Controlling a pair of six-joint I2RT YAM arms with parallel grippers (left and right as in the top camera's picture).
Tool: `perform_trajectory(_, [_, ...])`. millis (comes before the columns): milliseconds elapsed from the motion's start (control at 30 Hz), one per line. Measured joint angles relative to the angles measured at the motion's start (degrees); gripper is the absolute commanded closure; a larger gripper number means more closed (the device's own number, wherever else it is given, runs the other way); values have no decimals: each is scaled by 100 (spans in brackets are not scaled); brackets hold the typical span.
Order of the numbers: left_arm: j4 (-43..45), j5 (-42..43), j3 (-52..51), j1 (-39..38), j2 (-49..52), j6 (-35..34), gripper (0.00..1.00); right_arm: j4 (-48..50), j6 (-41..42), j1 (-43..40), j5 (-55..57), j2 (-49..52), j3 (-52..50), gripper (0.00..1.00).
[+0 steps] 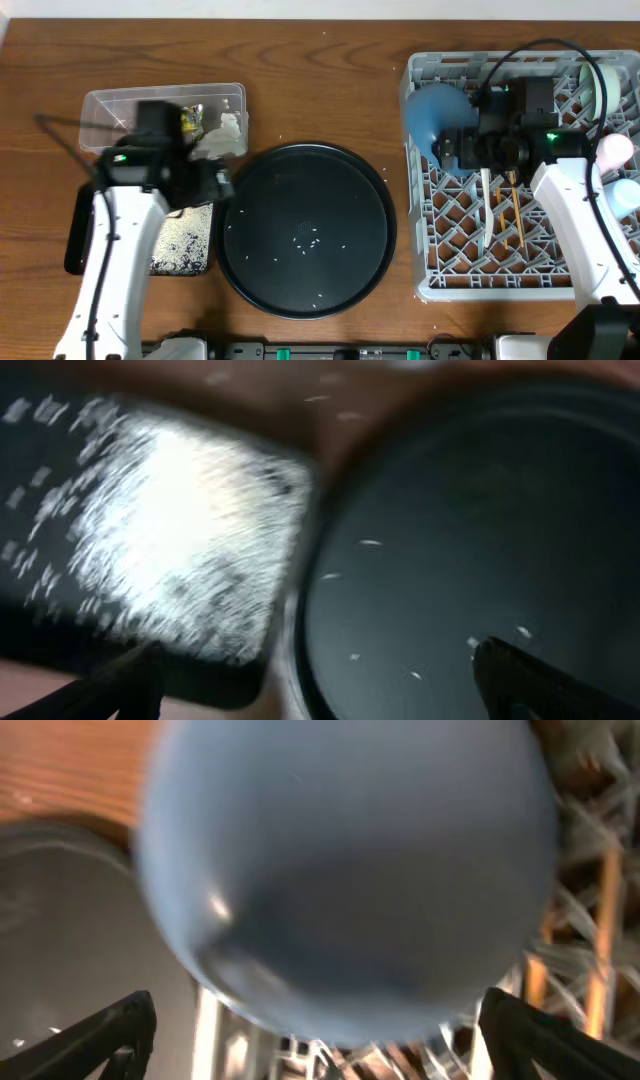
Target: Sort waste into correct bins and load items into the dishwasher rack
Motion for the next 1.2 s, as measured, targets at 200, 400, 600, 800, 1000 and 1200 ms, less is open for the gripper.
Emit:
perform_trajectory(200, [-457,70,398,-468,197,289,2,-501,-76,-101,-245,4,310,1])
perform_trajectory(400, [-1528,79,424,-319,286,396,2,-1725,-109,-481,-92,-22,916,1])
perform_trajectory(600, [-1615,4,299,-236,-133,398,2,-2155,-107,-627,52,-269,866,1])
perform_trajectory(800, [-885,-177,-326,-236,-1956,348,2,-994,-81,-619,328,-1884,-258,1])
perform_trajectory(1000, [59,-306,-1075,-236,-4282,229,2,289,-76,-575,586,-4256,-1869,1])
perform_trajectory(1200, [127,-352,-1161,-236,-5484,221,2,-55,-76,-573,748,-5571,-2627,1])
